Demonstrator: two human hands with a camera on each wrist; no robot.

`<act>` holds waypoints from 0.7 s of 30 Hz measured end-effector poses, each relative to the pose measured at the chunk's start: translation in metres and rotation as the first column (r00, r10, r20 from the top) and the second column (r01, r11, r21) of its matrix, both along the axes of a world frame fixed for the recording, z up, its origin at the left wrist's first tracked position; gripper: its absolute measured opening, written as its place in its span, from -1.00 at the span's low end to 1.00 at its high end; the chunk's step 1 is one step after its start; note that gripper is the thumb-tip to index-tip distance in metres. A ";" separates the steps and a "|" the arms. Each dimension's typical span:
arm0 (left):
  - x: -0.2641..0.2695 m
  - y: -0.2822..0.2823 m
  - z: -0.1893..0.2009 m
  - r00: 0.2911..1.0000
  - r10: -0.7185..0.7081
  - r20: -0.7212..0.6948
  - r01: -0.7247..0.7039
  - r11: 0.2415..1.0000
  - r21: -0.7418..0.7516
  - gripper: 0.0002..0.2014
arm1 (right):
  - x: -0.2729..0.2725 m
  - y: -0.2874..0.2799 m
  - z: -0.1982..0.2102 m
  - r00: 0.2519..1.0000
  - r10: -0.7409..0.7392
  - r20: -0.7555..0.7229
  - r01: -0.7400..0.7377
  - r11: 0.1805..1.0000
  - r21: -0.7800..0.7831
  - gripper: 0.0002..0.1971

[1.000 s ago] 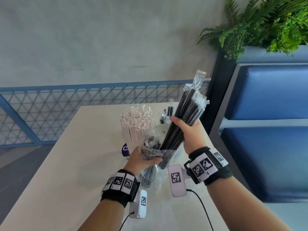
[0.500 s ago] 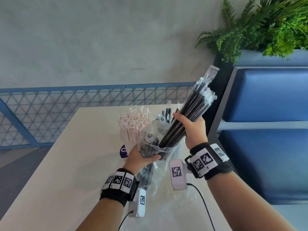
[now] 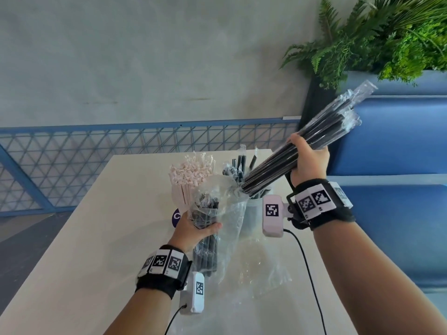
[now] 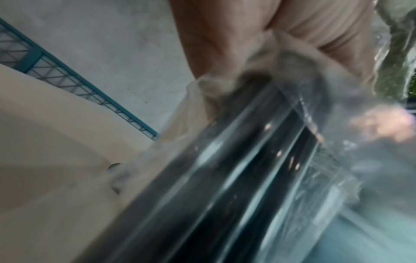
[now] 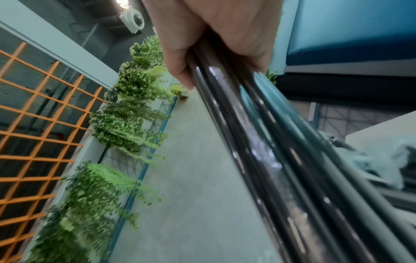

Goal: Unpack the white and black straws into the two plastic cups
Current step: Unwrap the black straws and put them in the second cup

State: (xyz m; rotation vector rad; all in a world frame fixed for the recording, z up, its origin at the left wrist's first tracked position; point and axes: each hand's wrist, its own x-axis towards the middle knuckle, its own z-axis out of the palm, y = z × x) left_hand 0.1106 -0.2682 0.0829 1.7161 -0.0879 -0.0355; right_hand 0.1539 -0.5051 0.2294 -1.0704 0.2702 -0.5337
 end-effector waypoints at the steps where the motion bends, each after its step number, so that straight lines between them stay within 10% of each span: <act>1: -0.001 0.000 0.001 1.000 -0.004 -0.004 0.004 1.000 -0.005 -0.50 | 0.002 -0.002 -0.002 0.999 -0.033 -0.003 0.033 0.999 0.001 -0.71; 8: -0.001 -0.002 0.009 0.999 0.046 0.008 -0.046 0.998 -0.044 -0.21 | 0.008 0.011 -0.015 0.996 -0.085 0.028 0.090 0.951 -0.297 -0.64; 21: -0.002 -0.008 0.015 0.996 0.082 -0.039 -0.086 0.992 -0.098 -0.54 | 0.013 0.037 -0.091 0.955 0.050 -0.293 -0.238 0.719 -0.653 -0.55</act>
